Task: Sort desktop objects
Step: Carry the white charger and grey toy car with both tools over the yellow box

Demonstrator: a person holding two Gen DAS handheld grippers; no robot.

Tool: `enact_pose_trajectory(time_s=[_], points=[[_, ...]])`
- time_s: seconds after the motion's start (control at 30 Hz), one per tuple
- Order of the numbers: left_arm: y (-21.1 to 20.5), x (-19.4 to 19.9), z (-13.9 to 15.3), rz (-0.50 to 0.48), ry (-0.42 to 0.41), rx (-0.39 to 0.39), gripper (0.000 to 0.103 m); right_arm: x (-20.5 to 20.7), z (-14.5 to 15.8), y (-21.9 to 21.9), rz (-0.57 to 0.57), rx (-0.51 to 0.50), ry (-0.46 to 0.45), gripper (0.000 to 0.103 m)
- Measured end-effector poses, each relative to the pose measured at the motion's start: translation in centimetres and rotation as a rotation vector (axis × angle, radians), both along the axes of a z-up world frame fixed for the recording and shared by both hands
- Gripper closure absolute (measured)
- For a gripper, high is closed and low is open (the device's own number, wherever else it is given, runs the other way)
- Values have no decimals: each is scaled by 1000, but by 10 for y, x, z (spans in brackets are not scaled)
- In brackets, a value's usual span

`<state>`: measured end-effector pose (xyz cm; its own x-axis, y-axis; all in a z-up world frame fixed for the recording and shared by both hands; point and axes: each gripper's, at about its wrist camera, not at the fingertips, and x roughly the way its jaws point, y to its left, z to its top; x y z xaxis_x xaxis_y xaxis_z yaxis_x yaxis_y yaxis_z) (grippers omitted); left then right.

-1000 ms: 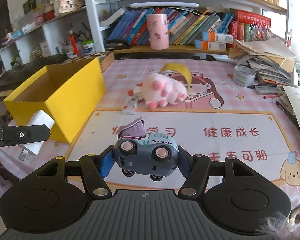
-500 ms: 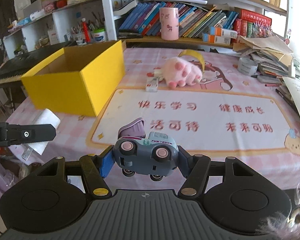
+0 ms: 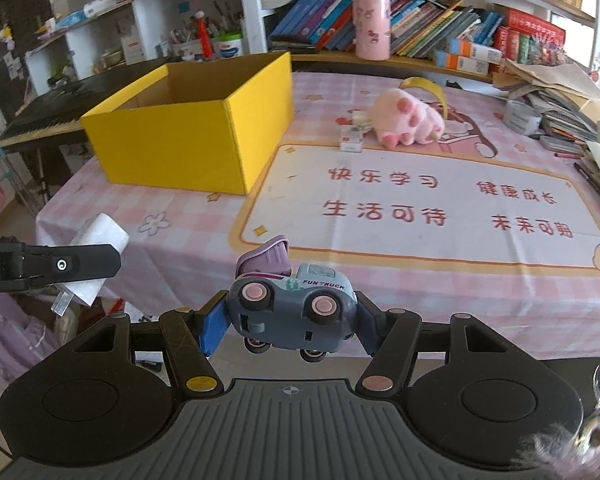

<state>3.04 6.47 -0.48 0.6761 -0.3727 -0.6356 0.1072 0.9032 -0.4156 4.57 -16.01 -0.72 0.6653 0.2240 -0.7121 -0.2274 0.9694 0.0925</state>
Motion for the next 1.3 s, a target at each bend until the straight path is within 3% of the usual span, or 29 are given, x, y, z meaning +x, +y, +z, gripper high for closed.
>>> enact_pose_trajectory(time_s=[0.8,1.3], points=[[44,-10,3,96,-16,-5,61,7,5,50,130,-9,-23,43],[71,9,20,190,-65,-8,61,37,16,87,275,1,-53,43]])
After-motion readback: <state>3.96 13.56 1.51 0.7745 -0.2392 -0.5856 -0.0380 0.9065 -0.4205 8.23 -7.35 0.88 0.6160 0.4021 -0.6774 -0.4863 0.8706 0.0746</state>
